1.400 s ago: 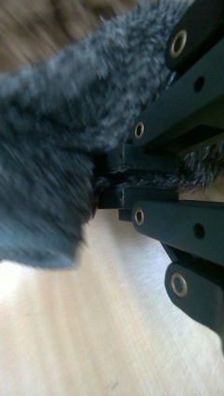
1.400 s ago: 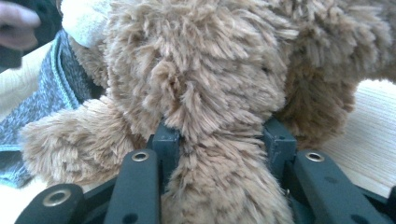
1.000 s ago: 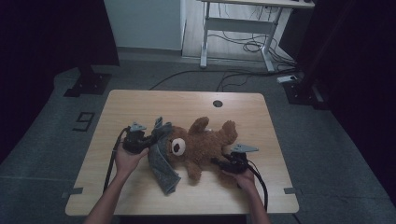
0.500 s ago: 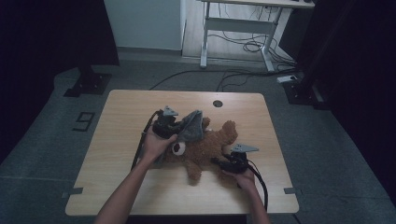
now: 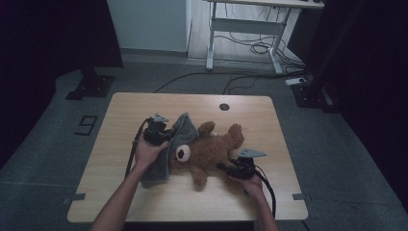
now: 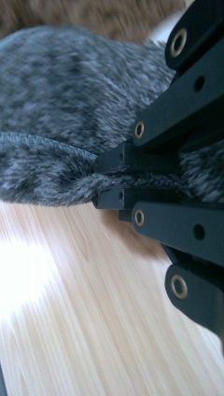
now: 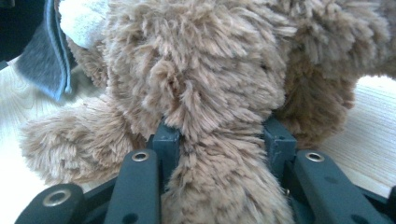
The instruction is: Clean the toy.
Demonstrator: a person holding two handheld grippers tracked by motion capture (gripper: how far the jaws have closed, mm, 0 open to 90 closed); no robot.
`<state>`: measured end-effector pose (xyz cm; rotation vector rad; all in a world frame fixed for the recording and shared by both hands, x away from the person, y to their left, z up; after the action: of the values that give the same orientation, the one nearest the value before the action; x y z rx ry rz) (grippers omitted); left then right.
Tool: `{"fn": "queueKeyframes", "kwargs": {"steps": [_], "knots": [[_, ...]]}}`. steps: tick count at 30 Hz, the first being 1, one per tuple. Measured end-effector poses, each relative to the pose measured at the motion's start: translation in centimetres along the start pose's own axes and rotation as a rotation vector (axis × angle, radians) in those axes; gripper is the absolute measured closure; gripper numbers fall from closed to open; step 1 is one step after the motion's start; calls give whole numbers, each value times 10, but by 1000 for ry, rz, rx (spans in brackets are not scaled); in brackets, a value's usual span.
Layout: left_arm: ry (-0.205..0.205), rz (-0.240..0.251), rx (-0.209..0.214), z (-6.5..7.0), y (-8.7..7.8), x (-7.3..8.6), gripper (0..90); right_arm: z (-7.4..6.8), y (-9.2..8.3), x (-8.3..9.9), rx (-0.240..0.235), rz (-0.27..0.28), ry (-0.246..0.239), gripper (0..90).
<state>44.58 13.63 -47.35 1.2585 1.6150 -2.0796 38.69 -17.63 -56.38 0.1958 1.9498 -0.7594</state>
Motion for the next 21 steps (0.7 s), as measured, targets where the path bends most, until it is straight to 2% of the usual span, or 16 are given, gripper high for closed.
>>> {"fn": "queueKeyframes", "kwargs": {"steps": [3,5,7,10,12,15,19,21], "knots": [[-23,-26,-33,-13,0,16,836,0,0,0,-1,2,0,593],[-28,-43,-42,-16,3,26,838,0,0,0,-1,3,1,593],[-21,-83,-63,-18,9,39,840,0,0,0,0,3,2,593],[-36,-130,-31,-18,21,60,840,1,0,0,0,3,5,594],[-43,-136,-11,-17,26,67,840,1,0,0,0,3,6,595],[-60,-108,-10,-21,18,61,839,1,0,0,-1,3,8,595],[-41,-18,-22,-23,-7,32,839,2,0,0,-5,3,13,595],[-23,34,-10,-19,-18,15,839,2,0,0,-5,6,15,595]]}}
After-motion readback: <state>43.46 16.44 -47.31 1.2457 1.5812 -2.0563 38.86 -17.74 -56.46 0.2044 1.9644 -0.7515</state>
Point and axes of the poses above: each handheld gripper's, and its own axes: y roughly forward along the jaws, x roughly out of its underside, z roughly to its right, the point moved 3 cm from there along y, roughly forward along the jaws, and after that the axes turned 5 degrees about -x, right-handed, at the moved point
